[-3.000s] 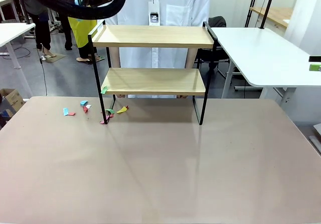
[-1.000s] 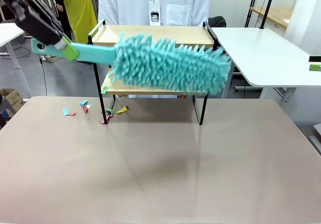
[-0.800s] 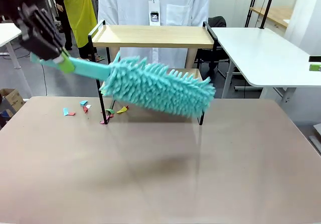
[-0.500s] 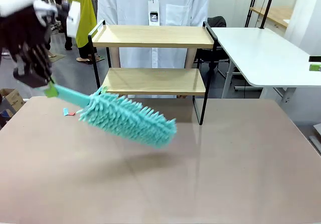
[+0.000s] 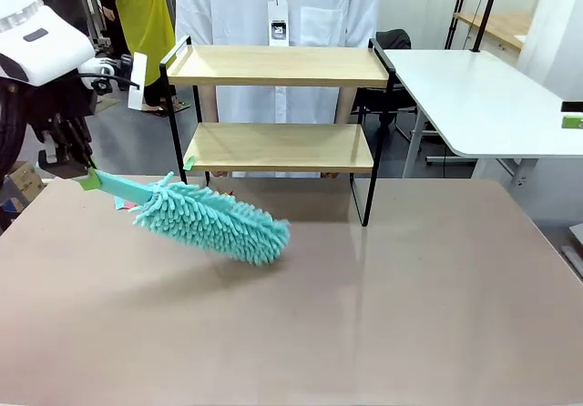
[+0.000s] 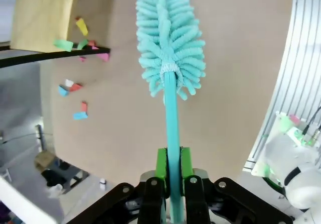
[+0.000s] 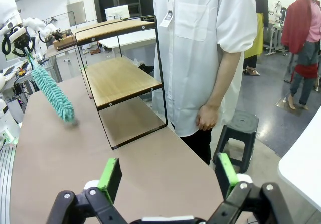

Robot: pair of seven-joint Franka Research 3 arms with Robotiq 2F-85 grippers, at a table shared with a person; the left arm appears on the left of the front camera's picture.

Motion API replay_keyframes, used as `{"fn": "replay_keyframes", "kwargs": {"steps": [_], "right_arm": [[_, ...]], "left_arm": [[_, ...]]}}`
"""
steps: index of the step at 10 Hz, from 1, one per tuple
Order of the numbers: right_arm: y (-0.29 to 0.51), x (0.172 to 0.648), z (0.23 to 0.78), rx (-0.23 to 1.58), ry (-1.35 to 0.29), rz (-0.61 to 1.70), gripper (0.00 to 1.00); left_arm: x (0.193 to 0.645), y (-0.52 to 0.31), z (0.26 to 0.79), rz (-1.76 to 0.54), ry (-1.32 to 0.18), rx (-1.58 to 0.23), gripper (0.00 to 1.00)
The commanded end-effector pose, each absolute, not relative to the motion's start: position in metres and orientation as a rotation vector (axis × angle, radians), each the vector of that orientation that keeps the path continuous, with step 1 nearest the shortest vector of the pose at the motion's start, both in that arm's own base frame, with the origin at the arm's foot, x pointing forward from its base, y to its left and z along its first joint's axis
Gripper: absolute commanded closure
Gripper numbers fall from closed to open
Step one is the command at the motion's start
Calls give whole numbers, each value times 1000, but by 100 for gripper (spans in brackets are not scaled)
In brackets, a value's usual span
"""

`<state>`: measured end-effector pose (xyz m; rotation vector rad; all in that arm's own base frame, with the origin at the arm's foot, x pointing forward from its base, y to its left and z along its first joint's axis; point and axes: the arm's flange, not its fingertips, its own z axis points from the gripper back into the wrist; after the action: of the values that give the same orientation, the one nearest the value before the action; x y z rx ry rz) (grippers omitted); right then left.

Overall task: Clean the shelf.
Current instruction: Clean the specific section of the Shelf indicated by the human with the Duster, then hand the Duster back to the human.

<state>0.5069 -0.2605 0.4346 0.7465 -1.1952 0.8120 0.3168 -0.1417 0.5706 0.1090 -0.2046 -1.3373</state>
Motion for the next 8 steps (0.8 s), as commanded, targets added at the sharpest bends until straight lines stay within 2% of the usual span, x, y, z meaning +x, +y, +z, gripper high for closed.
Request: {"fn": "replay_keyframes", "kwargs": {"steps": [1, 8], "right_arm": [[-259, 507, 438, 743, -1196, 818, 0], [-259, 507, 438, 743, -1196, 818, 0]], "left_arm": [[307, -147, 571, -1360, -153, 70, 87], [307, -147, 571, -1360, -153, 70, 87]]}}
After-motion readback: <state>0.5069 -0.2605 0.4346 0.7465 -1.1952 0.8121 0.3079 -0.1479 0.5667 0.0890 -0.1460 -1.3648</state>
